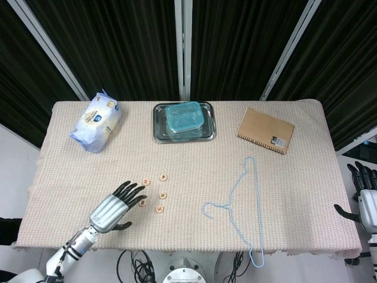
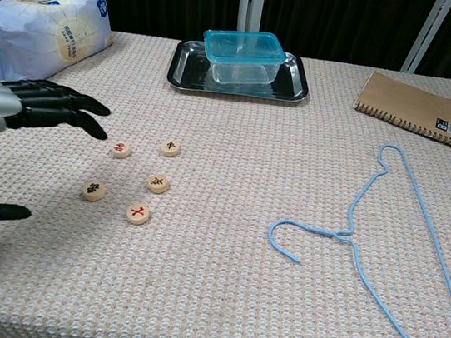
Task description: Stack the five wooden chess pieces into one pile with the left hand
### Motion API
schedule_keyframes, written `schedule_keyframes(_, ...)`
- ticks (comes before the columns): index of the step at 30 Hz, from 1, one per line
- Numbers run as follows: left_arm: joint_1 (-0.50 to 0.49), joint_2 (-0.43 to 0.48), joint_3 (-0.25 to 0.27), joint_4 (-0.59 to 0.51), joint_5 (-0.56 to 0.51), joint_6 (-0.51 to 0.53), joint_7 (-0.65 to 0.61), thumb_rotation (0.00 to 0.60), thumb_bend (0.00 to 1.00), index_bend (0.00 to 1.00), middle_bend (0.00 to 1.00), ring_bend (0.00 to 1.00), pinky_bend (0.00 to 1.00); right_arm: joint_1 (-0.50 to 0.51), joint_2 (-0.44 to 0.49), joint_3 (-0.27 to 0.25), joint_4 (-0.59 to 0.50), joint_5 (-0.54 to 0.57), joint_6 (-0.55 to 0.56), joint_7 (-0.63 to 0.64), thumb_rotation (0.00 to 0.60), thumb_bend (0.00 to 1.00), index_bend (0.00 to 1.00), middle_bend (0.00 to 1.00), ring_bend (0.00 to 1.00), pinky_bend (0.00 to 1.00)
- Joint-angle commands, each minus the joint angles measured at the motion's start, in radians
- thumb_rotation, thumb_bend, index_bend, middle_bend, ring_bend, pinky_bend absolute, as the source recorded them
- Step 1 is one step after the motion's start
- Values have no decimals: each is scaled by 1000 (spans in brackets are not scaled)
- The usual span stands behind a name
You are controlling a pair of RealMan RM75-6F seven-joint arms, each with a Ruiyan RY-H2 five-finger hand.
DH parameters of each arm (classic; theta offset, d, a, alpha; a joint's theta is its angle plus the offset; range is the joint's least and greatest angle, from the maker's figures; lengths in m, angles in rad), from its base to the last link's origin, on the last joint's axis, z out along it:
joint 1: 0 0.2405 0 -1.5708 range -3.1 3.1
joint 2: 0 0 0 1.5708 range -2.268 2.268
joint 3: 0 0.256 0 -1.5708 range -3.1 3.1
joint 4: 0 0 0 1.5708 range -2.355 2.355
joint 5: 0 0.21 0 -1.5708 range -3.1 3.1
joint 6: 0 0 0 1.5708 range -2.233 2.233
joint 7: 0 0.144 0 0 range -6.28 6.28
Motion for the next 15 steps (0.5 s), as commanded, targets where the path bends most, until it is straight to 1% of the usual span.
schedule_keyframes(1, -34, -28, -9, 0, -2, -34, 30, 600, 191, 221, 53, 0, 0, -3, 5, 1, 4, -3, 4, 14, 600, 81, 0, 0, 0, 0)
schedule_keyframes(5, -67, -49, -10, 3, -2, -66, 36, 600, 194, 250, 62, 0, 0, -4, 8, 2, 5, -4, 4, 24, 600, 81, 0, 0, 0, 0)
schedule_keyframes(9, -111, -77, -25, 33, -6, -99, 37, 600, 202, 273, 62, 0, 0, -8, 14, -2, 0, -13, 10, 22, 600, 82, 0, 0, 0, 0)
schedule_keyframes(12, -137, -99, -34, 59, -25, -131, 47, 600, 205, 288, 62, 0, 0, -15, 15, -3, -4, -24, 28, 22, 600, 81, 0, 0, 0, 0)
schedule_keyframes(15, -156, -115, -41, 73, -68, -174, 69, 600, 207, 290, 62, 0, 0, -16, 16, -3, -4, -25, 29, 23, 600, 81, 0, 0, 0, 0)
